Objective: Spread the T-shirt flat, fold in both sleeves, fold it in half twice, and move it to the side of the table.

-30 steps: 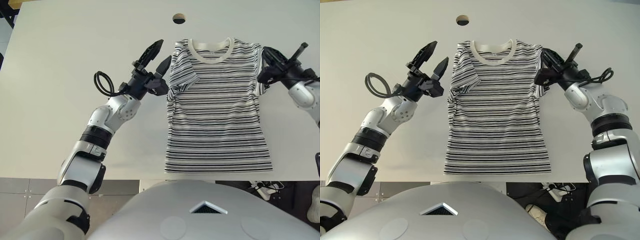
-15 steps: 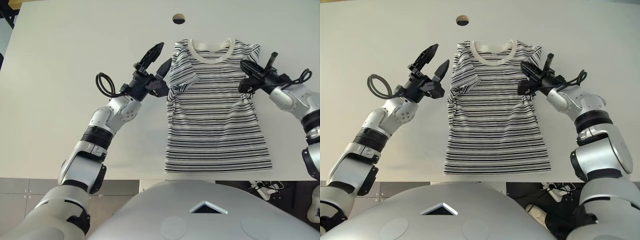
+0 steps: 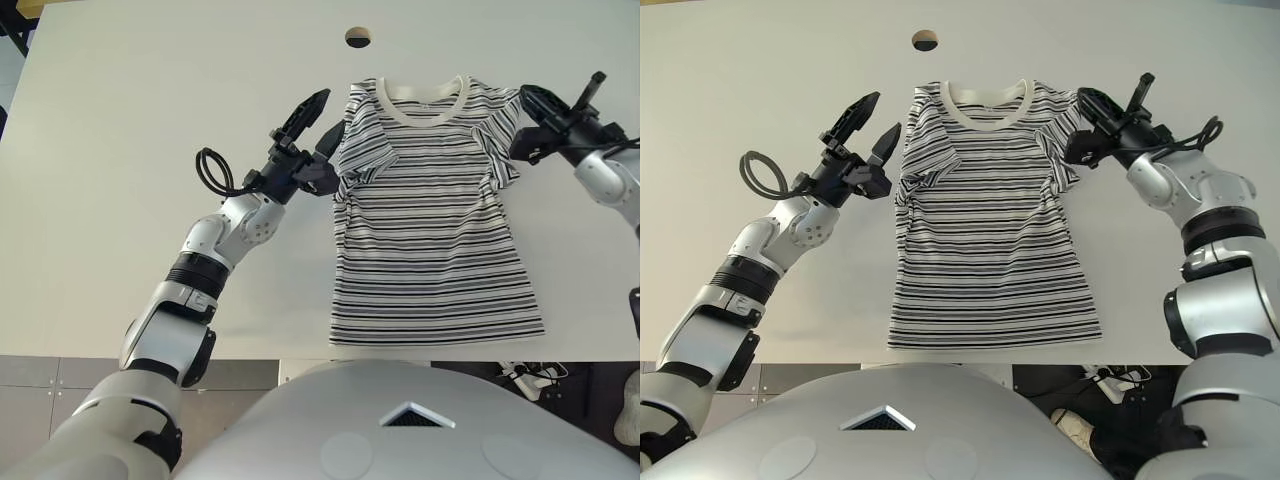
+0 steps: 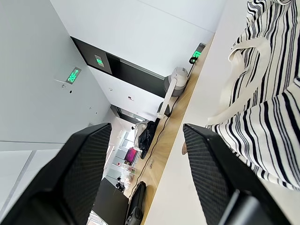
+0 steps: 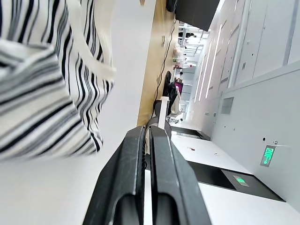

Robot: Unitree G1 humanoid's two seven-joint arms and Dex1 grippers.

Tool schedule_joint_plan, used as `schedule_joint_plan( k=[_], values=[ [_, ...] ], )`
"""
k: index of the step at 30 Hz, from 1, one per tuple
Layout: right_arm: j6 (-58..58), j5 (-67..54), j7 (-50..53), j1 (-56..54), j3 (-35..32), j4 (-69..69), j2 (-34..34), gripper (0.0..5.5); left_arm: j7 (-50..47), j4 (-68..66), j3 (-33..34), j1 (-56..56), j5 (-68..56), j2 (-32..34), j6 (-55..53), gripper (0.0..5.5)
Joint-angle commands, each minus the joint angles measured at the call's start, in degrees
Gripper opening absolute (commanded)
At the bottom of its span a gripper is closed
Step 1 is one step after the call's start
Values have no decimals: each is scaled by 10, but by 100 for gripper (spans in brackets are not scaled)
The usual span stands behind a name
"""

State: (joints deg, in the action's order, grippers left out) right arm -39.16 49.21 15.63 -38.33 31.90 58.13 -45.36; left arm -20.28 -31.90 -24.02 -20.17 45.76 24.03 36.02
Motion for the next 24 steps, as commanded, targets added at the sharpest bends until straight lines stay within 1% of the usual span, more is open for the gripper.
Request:
schedule_joint_plan(
  k=[1, 4, 8, 11, 12, 13, 15, 18, 21, 24],
  values=[
    [2, -19, -3, 5, -21, -4, -13, 14, 3, 5, 0, 3, -6, 5, 1, 286],
    [14, -36, 3, 6, -47, -14, -24, 14, 4, 1, -1, 1, -7, 1, 3, 286],
    [23, -36, -19, 29, -43, 0, -19, 14, 3, -4, -6, 6, -8, -6, 6, 286],
    [7, -63, -44, 65, -59, 0, -38, 14, 7, -2, -9, 13, -12, -4, 15, 286],
    [-2, -81, -53, 81, -73, -12, -52, 35, 9, -1, -7, 17, -20, -4, 22, 286],
    [-8, -97, -62, 94, -85, -26, -63, 42, 11, 1, -4, 22, -29, -3, 28, 286],
    [-24, -135, -85, 122, -112, -61, -81, 74, 15, 9, 4, 33, -49, -2, 39, 286],
    [-56, -229, -137, 174, -160, -129, -86, 129, 36, 44, 25, 65, -113, 8, 76, 286],
    [-83, -334, -215, 234, -181, -198, -78, 175, 78, 109, 59, 120, -197, 41, 108, 286],
    [-80, -375, -297, 295, -175, -222, -86, 217, 140, 171, 92, 188, -241, 104, 105, 286]
  ],
)
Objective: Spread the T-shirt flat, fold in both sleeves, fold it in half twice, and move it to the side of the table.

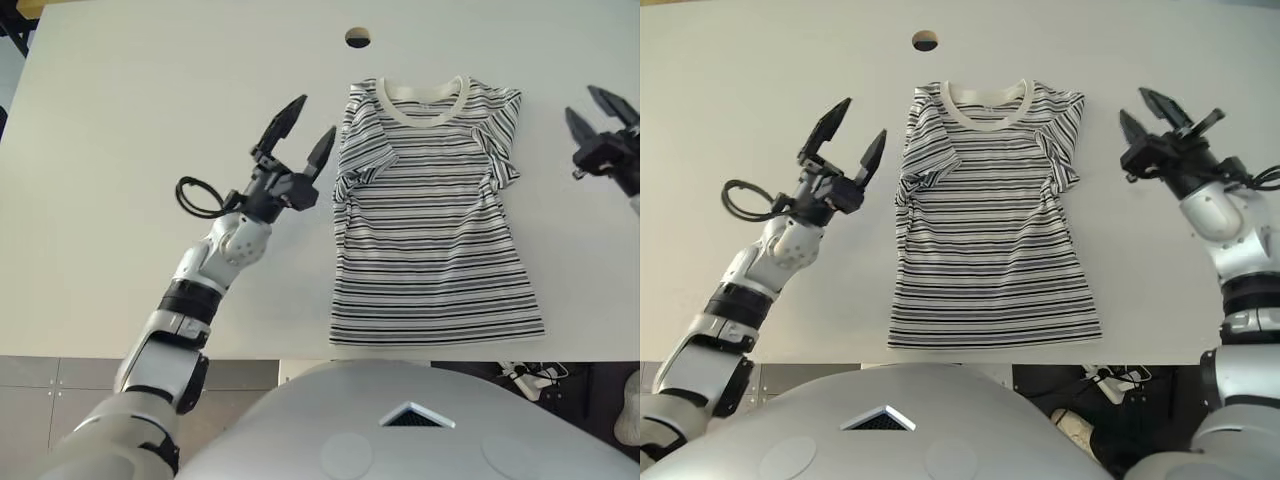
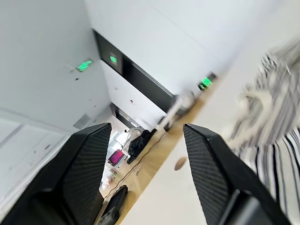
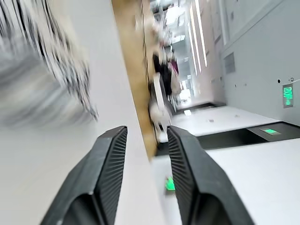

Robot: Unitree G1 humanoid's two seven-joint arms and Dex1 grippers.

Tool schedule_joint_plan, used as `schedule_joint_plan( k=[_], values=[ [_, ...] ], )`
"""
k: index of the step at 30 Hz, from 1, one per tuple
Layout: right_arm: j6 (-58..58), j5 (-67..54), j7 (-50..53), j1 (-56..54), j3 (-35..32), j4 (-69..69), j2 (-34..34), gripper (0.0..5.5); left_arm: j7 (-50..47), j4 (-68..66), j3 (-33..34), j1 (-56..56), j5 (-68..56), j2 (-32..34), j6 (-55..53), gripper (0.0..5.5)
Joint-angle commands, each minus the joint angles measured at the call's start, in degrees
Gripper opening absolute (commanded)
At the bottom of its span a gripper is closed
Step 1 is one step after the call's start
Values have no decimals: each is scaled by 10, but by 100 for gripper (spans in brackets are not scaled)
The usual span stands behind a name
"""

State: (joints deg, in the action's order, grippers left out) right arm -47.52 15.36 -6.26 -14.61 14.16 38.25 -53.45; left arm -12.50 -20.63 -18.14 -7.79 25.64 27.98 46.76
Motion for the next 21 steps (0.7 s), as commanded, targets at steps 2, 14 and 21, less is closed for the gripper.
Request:
schedule_joint_plan(
  k=[2, 14, 21],
  values=[
    [13, -39, -108, 93, -6, -33, -20, 246, 101, 77, 50, 96, -51, 102, -10, 286],
    [99, 39, -229, 353, -118, -254, -202, 318, 383, 137, 48, 260, -21, 318, -62, 286],
    [89, 14, -307, 416, -162, -418, -233, 318, 534, 315, 1, 287, -139, 379, -61, 286]
  ],
)
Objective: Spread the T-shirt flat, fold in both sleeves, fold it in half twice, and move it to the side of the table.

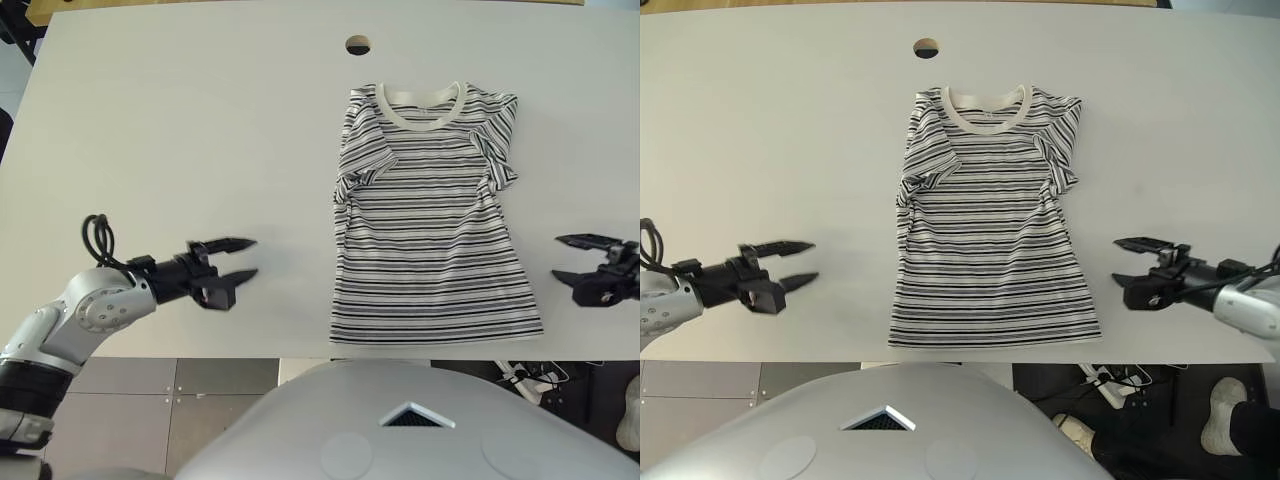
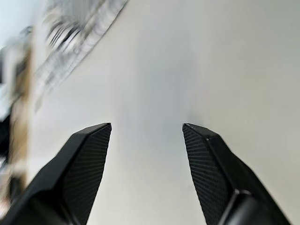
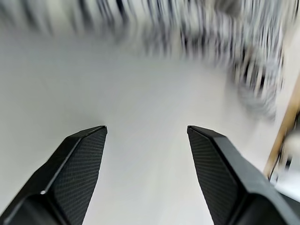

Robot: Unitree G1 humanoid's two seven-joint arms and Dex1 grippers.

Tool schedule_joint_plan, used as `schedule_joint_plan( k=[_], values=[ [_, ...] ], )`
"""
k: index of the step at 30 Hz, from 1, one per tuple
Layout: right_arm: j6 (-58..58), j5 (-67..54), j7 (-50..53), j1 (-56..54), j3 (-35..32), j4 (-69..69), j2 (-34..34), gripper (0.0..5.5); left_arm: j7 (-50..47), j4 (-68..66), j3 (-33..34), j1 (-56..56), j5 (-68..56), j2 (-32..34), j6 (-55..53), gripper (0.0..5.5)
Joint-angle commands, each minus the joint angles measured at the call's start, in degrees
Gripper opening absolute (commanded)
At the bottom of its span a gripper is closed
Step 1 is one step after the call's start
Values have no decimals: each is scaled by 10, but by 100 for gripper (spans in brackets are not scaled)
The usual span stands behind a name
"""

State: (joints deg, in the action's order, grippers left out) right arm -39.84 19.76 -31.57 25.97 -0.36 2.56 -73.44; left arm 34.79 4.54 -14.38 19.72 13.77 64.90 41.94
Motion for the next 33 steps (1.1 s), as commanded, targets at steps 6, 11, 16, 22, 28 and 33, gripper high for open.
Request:
schedule_joint_plan(
  k=[6, 11, 16, 22, 28, 33],
  values=[
    [44, -36, -139, -22, 17, -130, -19, 318, 85, 88, -91, -15, 11, -66, -10, 286],
    [35, -20, -154, -64, 53, -120, 11, 318, 60, 12, -123, -96, 69, -156, 24, 286],
    [24, -18, -159, -79, 72, -117, 29, 318, 44, -48, -155, -141, 105, -208, 63, 286],
    [15, -42, -115, -105, -21, -63, 20, 318, 45, -73, -172, -143, 106, -211, 76, 286],
    [-8, -100, -120, -80, -85, -3, 16, 318, 50, -67, -182, -134, 103, -202, 73, 286],
    [-21, -7, -117, 17, -68, 25, 21, 318, 57, -43, -168, -108, 100, -170, 50, 286]
  ],
)
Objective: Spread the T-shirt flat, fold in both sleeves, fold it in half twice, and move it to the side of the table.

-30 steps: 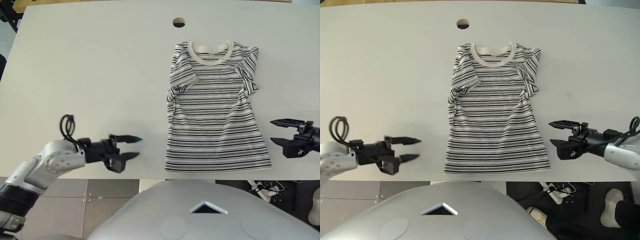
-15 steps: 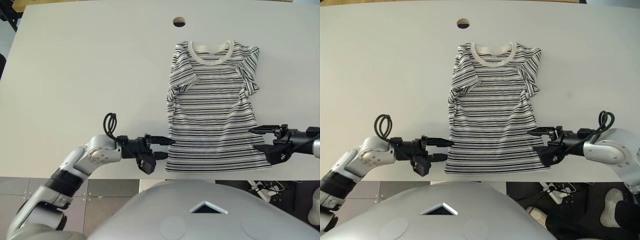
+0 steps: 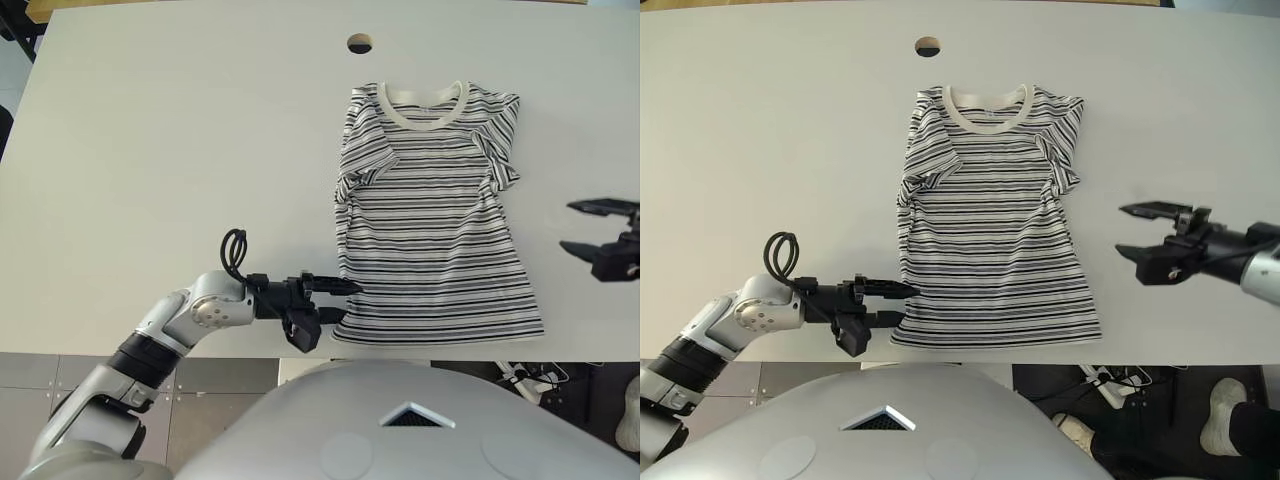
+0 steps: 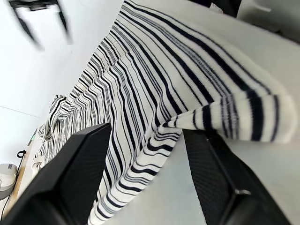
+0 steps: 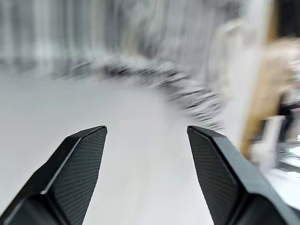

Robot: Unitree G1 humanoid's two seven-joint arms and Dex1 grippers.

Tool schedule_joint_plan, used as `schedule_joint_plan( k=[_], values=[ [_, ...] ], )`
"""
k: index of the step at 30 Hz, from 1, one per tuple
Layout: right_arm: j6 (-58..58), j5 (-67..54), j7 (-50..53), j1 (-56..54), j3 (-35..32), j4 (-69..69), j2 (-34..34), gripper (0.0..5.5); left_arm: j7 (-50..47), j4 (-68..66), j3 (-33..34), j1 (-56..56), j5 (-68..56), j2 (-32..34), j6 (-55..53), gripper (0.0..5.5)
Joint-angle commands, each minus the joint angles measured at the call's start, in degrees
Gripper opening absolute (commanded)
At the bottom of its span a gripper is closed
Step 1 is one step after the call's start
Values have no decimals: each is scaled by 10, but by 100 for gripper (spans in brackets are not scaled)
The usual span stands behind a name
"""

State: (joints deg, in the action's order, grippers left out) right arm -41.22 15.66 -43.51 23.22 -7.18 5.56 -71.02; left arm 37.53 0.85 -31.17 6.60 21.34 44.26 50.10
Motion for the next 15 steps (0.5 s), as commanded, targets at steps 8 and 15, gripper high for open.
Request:
schedule_joint_plan(
  k=[8, 15],
  values=[
    [-15, 56, -4, 86, 25, -60, 13, 318, 29, 23, 16, 36, 19, 56, -51, 286],
    [-33, 71, -12, 16, 122, -63, 49, 318, 38, 25, 10, 34, 15, 57, -49, 286]
  ],
)
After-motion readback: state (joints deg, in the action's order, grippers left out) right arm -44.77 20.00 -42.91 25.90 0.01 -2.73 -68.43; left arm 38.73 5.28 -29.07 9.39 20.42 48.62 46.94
